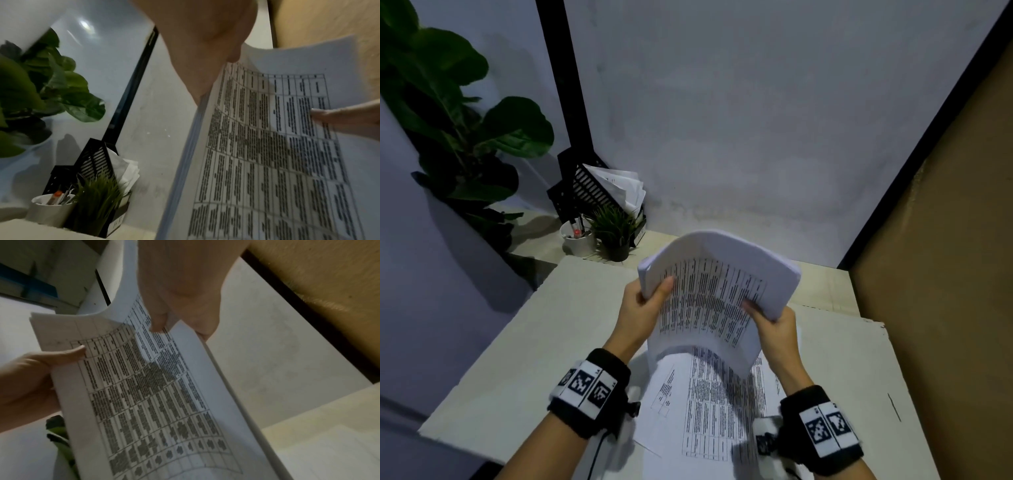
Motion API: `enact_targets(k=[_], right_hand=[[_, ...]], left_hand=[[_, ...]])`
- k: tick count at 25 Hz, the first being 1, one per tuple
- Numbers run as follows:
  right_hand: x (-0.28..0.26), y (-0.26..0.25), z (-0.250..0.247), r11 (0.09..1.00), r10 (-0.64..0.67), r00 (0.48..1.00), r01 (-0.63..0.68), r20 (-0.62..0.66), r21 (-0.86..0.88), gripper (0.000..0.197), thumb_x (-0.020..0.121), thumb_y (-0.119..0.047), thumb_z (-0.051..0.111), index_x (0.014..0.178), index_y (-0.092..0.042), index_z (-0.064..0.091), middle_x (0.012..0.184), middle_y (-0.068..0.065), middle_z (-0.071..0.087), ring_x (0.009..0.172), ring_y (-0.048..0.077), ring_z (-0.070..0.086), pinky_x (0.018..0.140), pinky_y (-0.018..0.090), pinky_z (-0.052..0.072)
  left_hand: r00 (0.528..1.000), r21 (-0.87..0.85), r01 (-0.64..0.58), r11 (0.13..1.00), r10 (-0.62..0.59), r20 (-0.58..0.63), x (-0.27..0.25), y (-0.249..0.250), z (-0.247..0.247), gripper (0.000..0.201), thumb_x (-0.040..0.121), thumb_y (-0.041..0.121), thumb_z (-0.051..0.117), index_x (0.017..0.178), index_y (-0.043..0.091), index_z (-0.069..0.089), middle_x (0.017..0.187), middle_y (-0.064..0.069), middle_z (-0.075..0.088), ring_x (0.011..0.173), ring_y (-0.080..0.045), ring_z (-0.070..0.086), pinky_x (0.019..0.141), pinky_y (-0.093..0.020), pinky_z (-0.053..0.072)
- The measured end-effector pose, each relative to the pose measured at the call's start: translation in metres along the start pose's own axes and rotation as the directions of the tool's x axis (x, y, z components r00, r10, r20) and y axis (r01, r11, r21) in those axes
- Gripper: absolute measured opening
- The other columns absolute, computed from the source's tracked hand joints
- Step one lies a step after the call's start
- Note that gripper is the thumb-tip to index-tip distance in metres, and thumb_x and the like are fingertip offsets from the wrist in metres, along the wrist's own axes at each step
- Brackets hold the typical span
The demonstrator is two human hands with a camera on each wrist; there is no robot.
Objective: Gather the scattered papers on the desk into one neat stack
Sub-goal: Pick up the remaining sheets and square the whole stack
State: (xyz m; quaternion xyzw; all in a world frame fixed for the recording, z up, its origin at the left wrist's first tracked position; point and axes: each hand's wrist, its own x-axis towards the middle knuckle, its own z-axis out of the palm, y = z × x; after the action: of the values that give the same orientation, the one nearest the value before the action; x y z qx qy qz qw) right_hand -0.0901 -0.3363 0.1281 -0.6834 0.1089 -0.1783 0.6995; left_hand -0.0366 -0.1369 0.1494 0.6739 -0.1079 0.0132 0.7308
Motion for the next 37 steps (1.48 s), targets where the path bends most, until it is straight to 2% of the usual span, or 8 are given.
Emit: enact_targets(k=[5,10,16,20,23,27,31,37], right_hand=[[-0.010,0.010,0.002,0.990,0.122,0.983,-0.111,0.135,-0.088,0.021,0.082,-0.007,0.064,0.088,-0.027,0.062,0.083,-0.010,0.069,0.077,0.002,0.066,0.084,0.033,0.053],[-0.010,0.007,-0.002,0.997,0.071,0.991,-0.072,0.115,0.003,0.027,0.078,-0.001,0.065,0.085,-0.027,0.063,0.079,-0.015,0.069,0.073,-0.004,0.065,0.074,0.020,0.055],[-0.029,0.051,-0.006,0.930,0.289,0.932,-0.220,0.217,-0.293,0.014,0.086,-0.011,0.059,0.088,-0.025,0.059,0.092,0.003,0.064,0.090,0.020,0.059,0.090,0.046,0.050],[-0.023,0.040,-0.008,0.942,0.230,0.961,-0.181,0.151,-0.283,0.014,0.088,-0.019,0.057,0.074,-0.018,0.056,0.072,-0.002,0.055,0.070,0.016,0.053,0.060,0.012,0.046],[-0.012,0.017,-0.011,0.958,0.192,0.967,-0.148,0.169,-0.245,0.010,0.085,-0.021,0.062,0.078,-0.014,0.059,0.074,0.002,0.059,0.068,0.017,0.055,0.059,0.015,0.046],[-0.009,0.003,-0.012,0.954,0.283,0.894,-0.299,0.349,-0.009,0.027,0.077,-0.018,0.068,0.103,-0.019,0.061,0.089,-0.007,0.073,0.087,0.009,0.067,0.078,0.020,0.051],[-0.014,-0.001,0.004,0.969,0.232,0.936,-0.199,0.265,-0.145,0.011,0.086,-0.009,0.058,0.090,-0.019,0.058,0.078,-0.001,0.060,0.071,0.012,0.055,0.060,0.011,0.047],[-0.020,0.046,0.032,0.854,0.446,0.871,-0.346,0.207,-0.388,0.041,0.085,-0.018,0.064,0.123,-0.011,0.048,0.108,0.004,0.056,0.088,0.014,0.057,0.068,0.017,0.050]], left_hand=[[0.982,0.109,0.158,0.981,-0.167,0.086,-0.017,-0.017,-0.001,0.006,0.087,0.024,0.056,0.084,0.020,0.059,0.084,-0.011,0.061,0.081,-0.027,0.060,0.069,-0.032,0.054],[0.995,0.053,0.091,0.994,-0.093,0.033,-0.022,-0.009,-0.001,0.018,0.091,0.011,0.048,0.086,0.025,0.058,0.080,0.001,0.063,0.070,-0.002,0.064,0.063,-0.023,0.057],[0.916,0.197,0.378,0.904,-0.396,0.060,-0.049,-0.064,-0.007,0.010,0.090,0.023,0.051,0.099,0.021,0.048,0.091,0.008,0.056,0.094,-0.017,0.055,0.089,-0.032,0.045],[0.938,0.291,0.309,0.905,-0.341,0.066,-0.039,-0.064,-0.018,0.009,0.087,0.027,0.055,0.085,0.019,0.054,0.082,-0.003,0.059,0.081,-0.021,0.058,0.076,-0.036,0.052],[0.964,0.338,0.218,0.916,-0.256,0.071,-0.026,-0.050,-0.029,0.023,0.087,0.026,0.055,0.072,0.010,0.053,0.064,-0.006,0.051,0.062,-0.022,0.052,0.061,-0.036,0.049],[0.979,0.185,0.202,0.962,-0.204,-0.013,-0.008,-0.029,-0.037,0.031,0.087,0.022,0.055,0.102,-0.005,0.057,0.089,-0.022,0.062,0.083,-0.033,0.061,0.073,-0.037,0.054],[0.945,-0.095,0.317,0.944,-0.306,0.115,-0.001,-0.024,-0.058,0.051,0.070,0.031,0.073,0.113,0.010,0.057,0.106,-0.006,0.071,0.097,-0.021,0.067,0.085,-0.032,0.055],[0.945,0.390,0.300,0.870,-0.327,0.002,-0.008,-0.063,-0.107,0.025,0.090,0.021,0.052,0.095,-0.003,0.059,0.076,-0.012,0.057,0.070,-0.024,0.055,0.071,-0.037,0.045]])
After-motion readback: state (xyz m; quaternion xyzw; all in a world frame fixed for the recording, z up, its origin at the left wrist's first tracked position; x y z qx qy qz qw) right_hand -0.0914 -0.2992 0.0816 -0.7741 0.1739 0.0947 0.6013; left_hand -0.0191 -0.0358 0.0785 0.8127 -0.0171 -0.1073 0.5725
